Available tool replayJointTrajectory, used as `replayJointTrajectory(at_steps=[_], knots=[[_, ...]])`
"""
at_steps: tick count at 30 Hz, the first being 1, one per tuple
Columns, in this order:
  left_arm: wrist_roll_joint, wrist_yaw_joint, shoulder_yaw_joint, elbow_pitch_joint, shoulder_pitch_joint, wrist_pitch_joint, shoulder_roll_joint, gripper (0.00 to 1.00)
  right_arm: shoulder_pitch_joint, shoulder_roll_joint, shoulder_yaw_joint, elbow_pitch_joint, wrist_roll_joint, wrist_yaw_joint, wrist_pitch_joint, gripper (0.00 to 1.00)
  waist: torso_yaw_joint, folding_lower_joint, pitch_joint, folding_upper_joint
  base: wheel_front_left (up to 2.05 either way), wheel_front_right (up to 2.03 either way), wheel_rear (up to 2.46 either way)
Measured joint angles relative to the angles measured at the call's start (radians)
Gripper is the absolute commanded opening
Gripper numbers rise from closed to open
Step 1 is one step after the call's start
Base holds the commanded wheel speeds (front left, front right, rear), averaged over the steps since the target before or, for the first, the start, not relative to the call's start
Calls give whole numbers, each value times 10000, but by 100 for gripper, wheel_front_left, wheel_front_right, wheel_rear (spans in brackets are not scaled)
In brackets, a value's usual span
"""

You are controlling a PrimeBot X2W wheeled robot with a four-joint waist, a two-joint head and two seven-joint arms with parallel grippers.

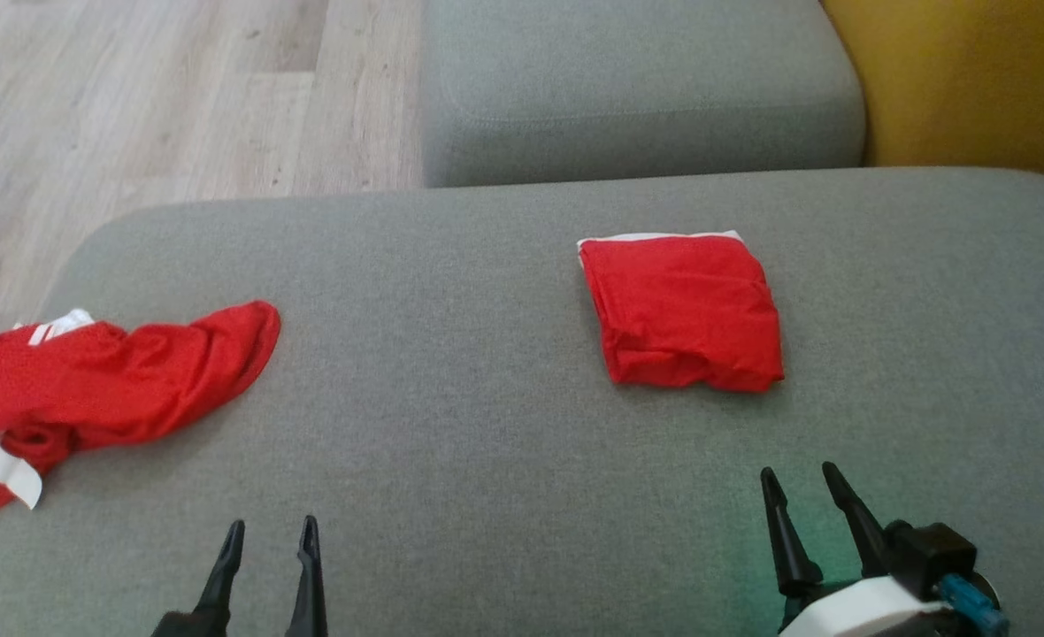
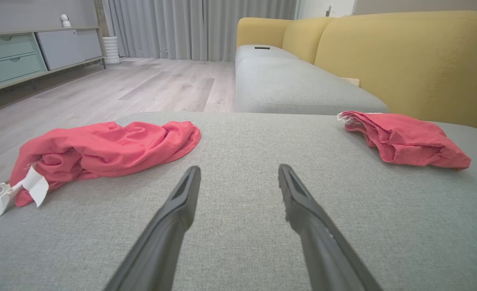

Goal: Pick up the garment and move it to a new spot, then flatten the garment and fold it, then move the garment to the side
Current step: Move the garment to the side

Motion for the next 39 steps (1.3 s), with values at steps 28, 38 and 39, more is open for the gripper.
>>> replayJointTrajectory(at_steps=[28, 38, 39], knots=[[255, -228, -1475, -192, -2758, 0, -13, 100, -6489, -1902, -652, 3574, 2661, 0, 3799, 100, 637, 4, 3047, 0, 0, 0, 0], [165, -128, -1873, -153, -3503, 0, -23, 100, -7463, -2429, 332, 4487, 3810, 0, 4660, 47, 996, 2, 3847, -1, 0, 0, 0], [165, -128, -1914, -140, -3542, 0, -23, 100, -7500, -2493, 479, 4498, 3894, 0, 4717, 31, 1019, 2, 3895, -1, 0, 0, 0]])
